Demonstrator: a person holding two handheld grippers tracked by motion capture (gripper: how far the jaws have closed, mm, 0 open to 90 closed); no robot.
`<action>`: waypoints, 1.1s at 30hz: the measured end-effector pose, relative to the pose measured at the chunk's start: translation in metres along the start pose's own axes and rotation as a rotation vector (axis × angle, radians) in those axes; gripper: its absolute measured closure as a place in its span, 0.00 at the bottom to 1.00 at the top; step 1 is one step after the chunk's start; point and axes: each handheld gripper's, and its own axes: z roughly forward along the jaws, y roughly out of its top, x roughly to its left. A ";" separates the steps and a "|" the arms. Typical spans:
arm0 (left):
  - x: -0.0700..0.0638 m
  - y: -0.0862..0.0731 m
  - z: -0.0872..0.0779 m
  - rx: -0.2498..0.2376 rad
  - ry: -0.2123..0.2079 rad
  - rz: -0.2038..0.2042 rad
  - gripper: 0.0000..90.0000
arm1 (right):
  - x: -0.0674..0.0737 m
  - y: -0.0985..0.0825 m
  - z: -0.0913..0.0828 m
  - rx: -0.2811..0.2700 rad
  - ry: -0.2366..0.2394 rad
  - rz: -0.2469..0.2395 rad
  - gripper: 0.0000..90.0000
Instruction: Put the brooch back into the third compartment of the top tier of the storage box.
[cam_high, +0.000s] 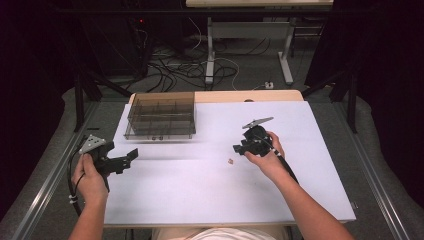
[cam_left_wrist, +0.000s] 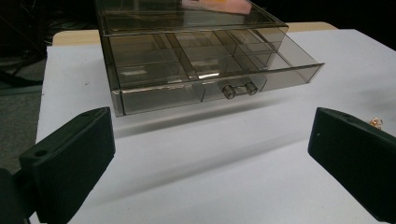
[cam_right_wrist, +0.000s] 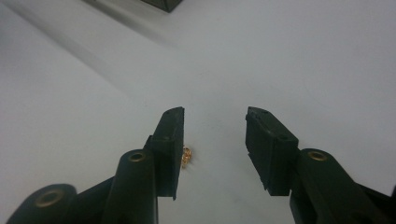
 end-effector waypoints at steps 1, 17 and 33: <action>0.000 0.000 0.000 0.000 -0.002 -0.004 0.01 | 0.001 0.000 0.001 0.002 0.003 0.004 0.66; -0.001 0.000 0.001 0.005 -0.001 -0.003 0.01 | 0.005 -0.002 0.024 0.075 0.056 0.095 0.75; 0.000 0.000 0.001 0.003 -0.001 0.000 0.01 | 0.009 -0.004 0.042 0.103 0.083 0.112 0.83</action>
